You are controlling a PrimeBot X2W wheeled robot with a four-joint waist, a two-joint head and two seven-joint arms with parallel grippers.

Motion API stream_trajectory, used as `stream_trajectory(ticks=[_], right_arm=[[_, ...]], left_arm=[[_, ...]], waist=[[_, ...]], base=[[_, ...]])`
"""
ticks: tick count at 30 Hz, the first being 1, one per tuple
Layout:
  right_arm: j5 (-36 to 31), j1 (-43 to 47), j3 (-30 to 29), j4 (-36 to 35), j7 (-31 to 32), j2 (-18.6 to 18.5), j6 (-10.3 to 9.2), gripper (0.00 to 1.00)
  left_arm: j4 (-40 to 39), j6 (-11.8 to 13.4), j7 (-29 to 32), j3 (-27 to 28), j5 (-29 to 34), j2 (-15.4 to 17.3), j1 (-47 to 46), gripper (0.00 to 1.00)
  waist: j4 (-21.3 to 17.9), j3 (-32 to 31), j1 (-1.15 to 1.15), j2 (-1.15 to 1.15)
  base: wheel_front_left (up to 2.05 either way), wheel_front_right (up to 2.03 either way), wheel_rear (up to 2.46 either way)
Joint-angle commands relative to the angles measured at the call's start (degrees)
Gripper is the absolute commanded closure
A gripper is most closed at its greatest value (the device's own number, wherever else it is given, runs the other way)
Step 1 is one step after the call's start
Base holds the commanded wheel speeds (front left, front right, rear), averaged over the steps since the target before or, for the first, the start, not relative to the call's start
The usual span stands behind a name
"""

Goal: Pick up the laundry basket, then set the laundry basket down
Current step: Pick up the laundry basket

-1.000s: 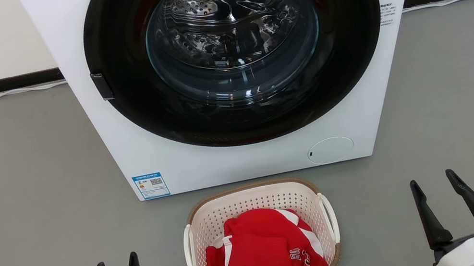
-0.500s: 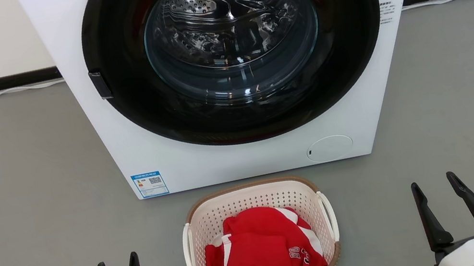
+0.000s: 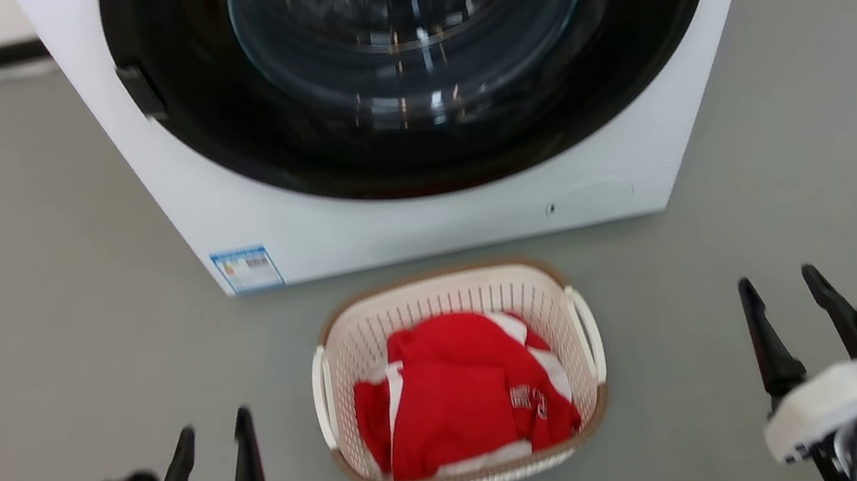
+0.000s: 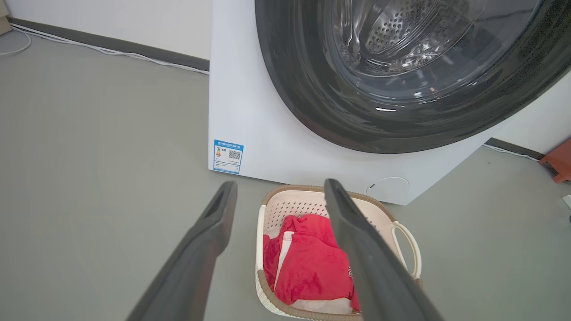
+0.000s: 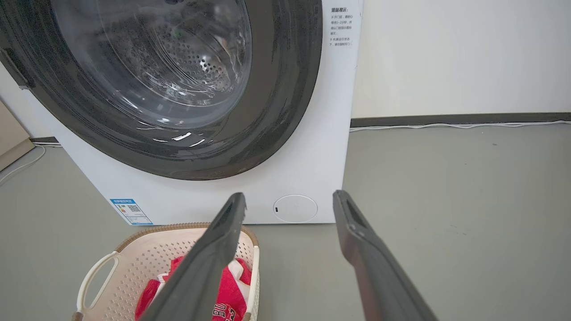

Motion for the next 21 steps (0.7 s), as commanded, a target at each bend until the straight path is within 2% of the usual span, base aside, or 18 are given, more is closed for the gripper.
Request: stream_trajectory(ticks=[1,11,21], right_arm=[[0.21,-2.62,1.28,-0.45,-0.80,-0.15,0.35,0.00],[-0.45,-17.39,3.86,15.09,-0.80,-0.26,0.35,0.00],[-3.52,-28.73,3.76,26.94,-0.49,-1.45,0.35,0.00]], left_arm=[[-0.42,-0.35,-0.37,1.29,-0.32,0.54,-3.09,0.00],[16.00,-0.35,0.64,-4.58,-5.06,1.04,-19.44,0.00],[26.52,-0.35,1.57,-10.79,-8.74,0.29,-32.07,0.00]], waist=[[0.39,2.55,0.00,0.00],[1.40,14.68,0.00,0.00],[2.50,24.33,0.00,0.00]], base=[[0.00,0.00,0.00],[0.00,0.00,0.00],[0.00,0.00,0.00]])
